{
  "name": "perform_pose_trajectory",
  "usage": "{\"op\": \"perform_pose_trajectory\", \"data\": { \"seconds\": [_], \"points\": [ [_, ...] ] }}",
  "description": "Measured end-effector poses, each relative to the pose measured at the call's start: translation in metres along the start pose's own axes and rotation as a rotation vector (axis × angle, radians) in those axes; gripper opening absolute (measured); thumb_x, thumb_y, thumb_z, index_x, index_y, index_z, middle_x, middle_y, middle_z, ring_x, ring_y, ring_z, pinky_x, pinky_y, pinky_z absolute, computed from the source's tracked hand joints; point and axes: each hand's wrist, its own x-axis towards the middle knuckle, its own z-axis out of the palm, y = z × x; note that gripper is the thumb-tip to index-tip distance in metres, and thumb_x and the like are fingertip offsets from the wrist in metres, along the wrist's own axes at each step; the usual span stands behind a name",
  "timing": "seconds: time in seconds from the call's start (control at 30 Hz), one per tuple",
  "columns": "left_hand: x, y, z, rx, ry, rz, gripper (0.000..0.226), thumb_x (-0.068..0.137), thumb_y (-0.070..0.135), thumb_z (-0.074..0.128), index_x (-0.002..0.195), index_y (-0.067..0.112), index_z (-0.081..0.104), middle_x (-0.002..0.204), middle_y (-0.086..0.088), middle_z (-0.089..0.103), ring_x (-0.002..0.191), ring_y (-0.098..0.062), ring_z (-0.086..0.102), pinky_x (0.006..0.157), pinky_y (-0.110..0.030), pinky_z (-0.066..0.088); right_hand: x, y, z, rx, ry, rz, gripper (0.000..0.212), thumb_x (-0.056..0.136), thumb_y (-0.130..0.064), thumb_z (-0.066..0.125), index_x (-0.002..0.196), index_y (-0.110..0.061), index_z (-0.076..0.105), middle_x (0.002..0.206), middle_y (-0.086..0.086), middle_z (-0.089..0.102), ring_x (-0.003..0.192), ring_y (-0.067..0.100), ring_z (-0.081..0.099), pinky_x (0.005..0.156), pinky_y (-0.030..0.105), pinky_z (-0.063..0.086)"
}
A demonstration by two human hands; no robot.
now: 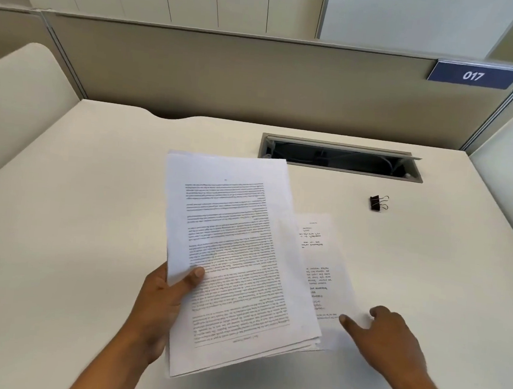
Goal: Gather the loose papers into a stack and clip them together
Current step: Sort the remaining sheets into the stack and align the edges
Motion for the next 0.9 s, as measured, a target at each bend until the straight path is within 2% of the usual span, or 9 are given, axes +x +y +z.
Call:
{"op": "perform_pose_trajectory", "data": {
  "seconds": [0.13, 0.23, 0.4, 0.57, 0.67, 0.73, 0.8, 0.9],
  "points": [
    [-0.001, -0.005, -0.009, -0.013, 0.017, -0.008, 0.023, 0.092, 0.014, 0.066, 0.114, 0.013, 0.071, 0.108, -0.009, 0.08, 0.093, -0.033, 0.077, 0.085, -0.047, 0.059, -0.01, -0.009, 0.011, -0.151, 0.03, 0.013, 0.075, 0.071, -0.074, 0.06, 0.118, -0.016, 0.05, 0.122, 0.005, 0.05, 0.118, 0.028, 0.051, 0.079, 0.039, 0.047],
    [-0.001, -0.009, -0.012, -0.019, 0.028, -0.008, 0.022, 0.092, 0.013, 0.066, 0.113, 0.013, 0.072, 0.107, -0.009, 0.08, 0.093, -0.032, 0.077, 0.084, -0.045, 0.059, -0.016, -0.015, 0.02, -0.22, 0.056, -0.013, 0.074, 0.072, -0.072, 0.061, 0.117, -0.015, 0.047, 0.12, 0.005, 0.049, 0.117, 0.026, 0.051, 0.076, 0.037, 0.048],
    [-0.003, -0.013, -0.014, -0.031, 0.042, -0.018, 0.021, 0.093, 0.014, 0.065, 0.113, 0.014, 0.071, 0.107, -0.008, 0.08, 0.094, -0.033, 0.077, 0.085, -0.046, 0.059, -0.015, -0.018, 0.026, -0.046, 0.026, 0.012, 0.07, 0.071, -0.061, 0.07, 0.118, -0.017, 0.043, 0.117, 0.004, 0.056, 0.111, 0.029, 0.059, 0.08, 0.038, 0.05],
    [0.0, -0.015, -0.018, -0.027, 0.046, -0.019, 0.022, 0.093, 0.015, 0.065, 0.115, 0.014, 0.071, 0.107, -0.008, 0.08, 0.096, -0.034, 0.076, 0.085, -0.047, 0.059, -0.008, -0.015, 0.022, 0.066, -0.057, 0.06, 0.054, 0.067, -0.053, 0.077, 0.099, -0.021, 0.048, 0.094, -0.003, 0.064, 0.09, 0.026, 0.065, 0.07, 0.034, 0.048],
    [0.001, -0.016, -0.019, -0.022, 0.054, -0.023, 0.023, 0.094, 0.016, 0.065, 0.116, 0.015, 0.07, 0.108, -0.008, 0.08, 0.096, -0.034, 0.076, 0.087, -0.049, 0.059, 0.0, -0.008, 0.016, 0.289, -0.1, 0.107, 0.026, 0.071, -0.036, 0.079, 0.083, -0.017, 0.066, 0.067, -0.002, 0.071, 0.064, 0.023, 0.066, 0.063, 0.03, 0.051],
    [0.002, -0.017, -0.021, -0.019, 0.059, -0.025, 0.024, 0.094, 0.017, 0.065, 0.117, 0.015, 0.07, 0.109, -0.008, 0.079, 0.097, -0.034, 0.076, 0.089, -0.051, 0.058, 0.001, -0.002, 0.01, 0.479, -0.14, 0.127, 0.017, 0.079, -0.025, 0.075, 0.078, -0.009, 0.069, 0.051, 0.003, 0.066, 0.047, 0.023, 0.057, 0.052, 0.027, 0.044],
    [0.004, -0.018, -0.023, -0.02, 0.064, -0.028, 0.024, 0.094, 0.017, 0.065, 0.117, 0.015, 0.07, 0.109, -0.008, 0.079, 0.097, -0.034, 0.076, 0.088, -0.05, 0.058, 0.0, 0.002, 0.003, 0.691, -0.193, 0.192, 0.017, 0.088, -0.017, 0.069, 0.085, -0.001, 0.067, 0.057, 0.012, 0.065, 0.048, 0.024, 0.054, 0.047, 0.025, 0.039],
    [0.006, -0.019, -0.023, -0.018, 0.069, -0.034, 0.024, 0.094, 0.016, 0.065, 0.118, 0.015, 0.07, 0.109, -0.008, 0.079, 0.099, -0.035, 0.075, 0.09, -0.052, 0.058, -0.003, 0.009, -0.009, 0.937, -0.207, 0.277, 0.007, 0.094, -0.011, 0.062, 0.096, -0.005, 0.065, 0.075, 0.014, 0.068, 0.054, 0.019, 0.059, 0.043, 0.021, 0.042]
  ]
}}
